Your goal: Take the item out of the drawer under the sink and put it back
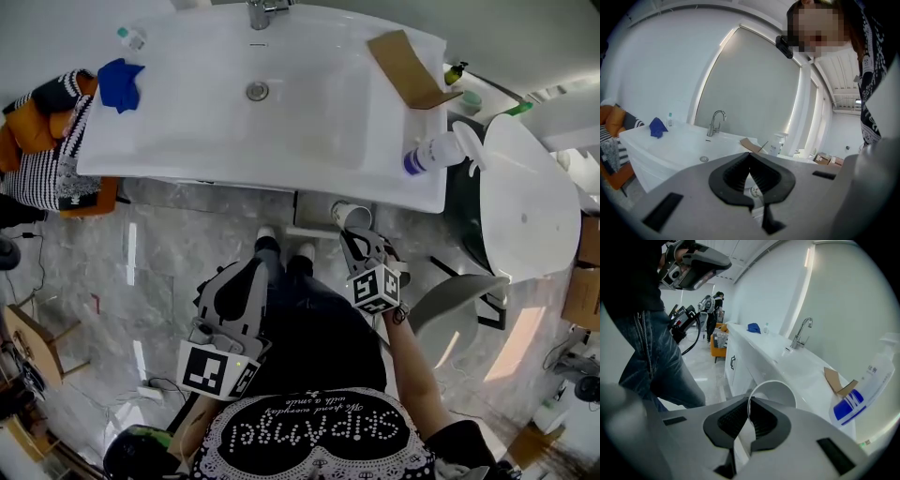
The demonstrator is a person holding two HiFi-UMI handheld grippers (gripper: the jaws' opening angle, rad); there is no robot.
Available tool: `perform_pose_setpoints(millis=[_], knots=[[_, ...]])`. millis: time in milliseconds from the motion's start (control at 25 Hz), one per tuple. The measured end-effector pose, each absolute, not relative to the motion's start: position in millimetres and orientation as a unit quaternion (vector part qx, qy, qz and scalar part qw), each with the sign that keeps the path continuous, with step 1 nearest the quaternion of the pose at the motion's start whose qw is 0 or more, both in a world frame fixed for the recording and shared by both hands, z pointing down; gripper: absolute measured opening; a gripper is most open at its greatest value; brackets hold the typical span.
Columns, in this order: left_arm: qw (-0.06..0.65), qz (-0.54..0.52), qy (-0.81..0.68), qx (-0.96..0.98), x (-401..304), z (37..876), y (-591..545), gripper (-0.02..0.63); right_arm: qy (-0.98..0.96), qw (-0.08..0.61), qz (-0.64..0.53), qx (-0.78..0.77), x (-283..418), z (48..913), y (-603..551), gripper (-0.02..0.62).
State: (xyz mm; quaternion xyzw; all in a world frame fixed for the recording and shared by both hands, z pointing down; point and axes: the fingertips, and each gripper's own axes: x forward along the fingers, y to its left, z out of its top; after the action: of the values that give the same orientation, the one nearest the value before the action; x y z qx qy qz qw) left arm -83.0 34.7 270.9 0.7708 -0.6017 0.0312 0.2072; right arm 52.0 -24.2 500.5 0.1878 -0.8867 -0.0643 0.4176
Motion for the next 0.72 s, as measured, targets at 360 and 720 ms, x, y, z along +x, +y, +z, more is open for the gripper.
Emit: perform_pose_setpoints(millis=[360, 720], knots=[[0.203, 0.024, -0.617, 0.760, -95.8, 266.1, 38.5, 0.003, -0.879, 0.437, -0.062, 0.179, 49.3, 524.1, -37.5, 0.028], [0.228, 0.027, -0.614, 0.755, -94.7, 276.8, 52.9, 0.003, -0.870, 0.465, -0.063, 0.150, 36.4, 553.0, -36.2, 0.028]])
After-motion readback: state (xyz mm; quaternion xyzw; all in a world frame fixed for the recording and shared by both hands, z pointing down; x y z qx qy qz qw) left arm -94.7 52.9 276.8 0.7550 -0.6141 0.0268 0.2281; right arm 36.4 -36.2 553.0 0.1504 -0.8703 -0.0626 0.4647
